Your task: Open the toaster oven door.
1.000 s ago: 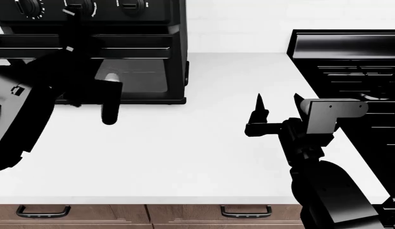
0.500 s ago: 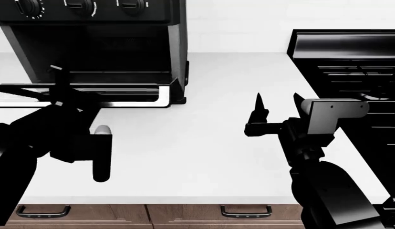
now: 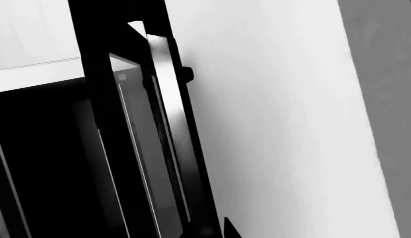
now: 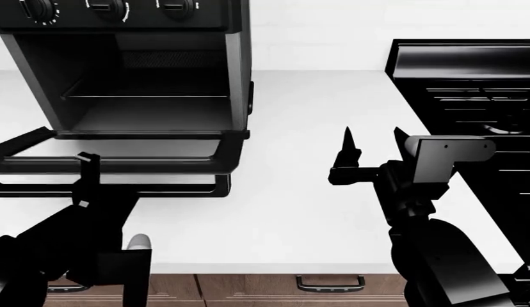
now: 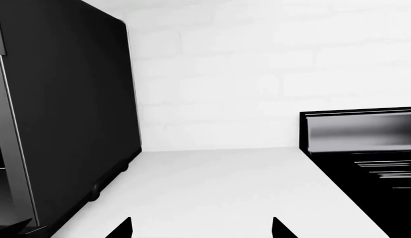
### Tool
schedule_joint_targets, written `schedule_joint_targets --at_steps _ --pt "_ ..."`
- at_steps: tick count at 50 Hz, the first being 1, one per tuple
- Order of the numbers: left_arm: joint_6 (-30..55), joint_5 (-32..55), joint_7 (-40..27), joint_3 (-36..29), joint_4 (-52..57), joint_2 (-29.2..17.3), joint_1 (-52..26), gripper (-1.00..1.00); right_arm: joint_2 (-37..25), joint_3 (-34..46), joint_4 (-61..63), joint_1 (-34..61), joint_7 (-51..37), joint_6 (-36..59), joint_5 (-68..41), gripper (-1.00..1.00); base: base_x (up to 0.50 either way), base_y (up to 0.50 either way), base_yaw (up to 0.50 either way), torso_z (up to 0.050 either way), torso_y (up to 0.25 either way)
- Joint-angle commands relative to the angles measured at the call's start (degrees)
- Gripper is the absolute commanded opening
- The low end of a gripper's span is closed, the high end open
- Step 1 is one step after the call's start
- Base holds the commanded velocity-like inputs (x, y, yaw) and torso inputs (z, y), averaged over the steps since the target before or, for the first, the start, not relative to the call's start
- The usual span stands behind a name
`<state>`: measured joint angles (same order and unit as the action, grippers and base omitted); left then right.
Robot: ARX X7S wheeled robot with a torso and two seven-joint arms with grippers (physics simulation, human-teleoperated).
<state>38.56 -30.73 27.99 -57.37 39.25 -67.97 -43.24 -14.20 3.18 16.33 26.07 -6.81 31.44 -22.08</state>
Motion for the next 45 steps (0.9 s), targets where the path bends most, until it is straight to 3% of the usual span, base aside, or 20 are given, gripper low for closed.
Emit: schedule_joint_targets --at_steps 1,45 --pt "0.62 1.30 -3.86 -2.47 3.22 -0.60 4.62 -1.00 -0.09 0.22 -0.54 -0.09 -0.16 -0.53 -0.11 1.00 0.00 0.00 0.00 0.000 0.000" --pt "-10.14 1.72 -9.89 -10.20 -15.75 8.96 9.99 -1.00 -1.02 0.78 -1.77 -0.47 -1.36 -1.18 -0.27 1.00 0.01 0.00 -0.01 0.000 0.000"
